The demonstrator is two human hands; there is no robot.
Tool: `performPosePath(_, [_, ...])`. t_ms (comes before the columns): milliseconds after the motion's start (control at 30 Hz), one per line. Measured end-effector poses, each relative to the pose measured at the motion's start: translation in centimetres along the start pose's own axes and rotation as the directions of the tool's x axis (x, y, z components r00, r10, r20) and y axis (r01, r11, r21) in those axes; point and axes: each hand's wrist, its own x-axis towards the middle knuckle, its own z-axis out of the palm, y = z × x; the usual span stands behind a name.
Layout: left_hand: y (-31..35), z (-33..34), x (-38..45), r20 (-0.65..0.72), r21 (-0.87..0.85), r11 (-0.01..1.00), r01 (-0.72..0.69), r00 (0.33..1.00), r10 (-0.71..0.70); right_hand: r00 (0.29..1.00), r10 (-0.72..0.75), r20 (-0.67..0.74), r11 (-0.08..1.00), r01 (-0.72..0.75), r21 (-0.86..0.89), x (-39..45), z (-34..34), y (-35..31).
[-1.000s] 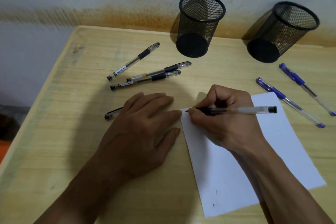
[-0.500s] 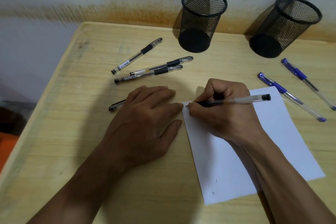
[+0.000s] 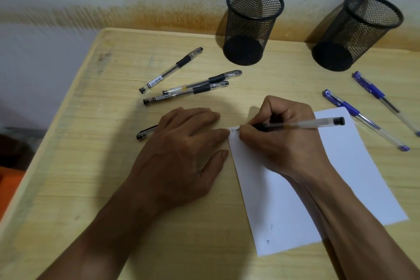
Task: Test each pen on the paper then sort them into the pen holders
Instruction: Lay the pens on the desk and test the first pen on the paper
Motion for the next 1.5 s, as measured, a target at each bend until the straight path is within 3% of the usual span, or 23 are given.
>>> performPosePath(533, [-0.09,0.06,0.01,0.0,0.0,1.0,-0.003,1.0,0.003,1.0,0.018,-0.018,0.998,-0.017,0.058,-0.27,0.04,-0.07])
performPosePath(1033, [-0.06,0.09,0.01,-0.017,-0.006,1.0,-0.01,1.0,0.01,1.0,0.006,-0.027,1.0,-0.006,0.001,-0.39,-0.05,-0.1])
performPosePath(1500, [-0.05,0.18,0.0,-0.025,0.017,1.0,-0.02,0.999,0.02,0.993,0.083,-0.084,0.982,-0.067,0.176,-0.46,-0.83,-0.81])
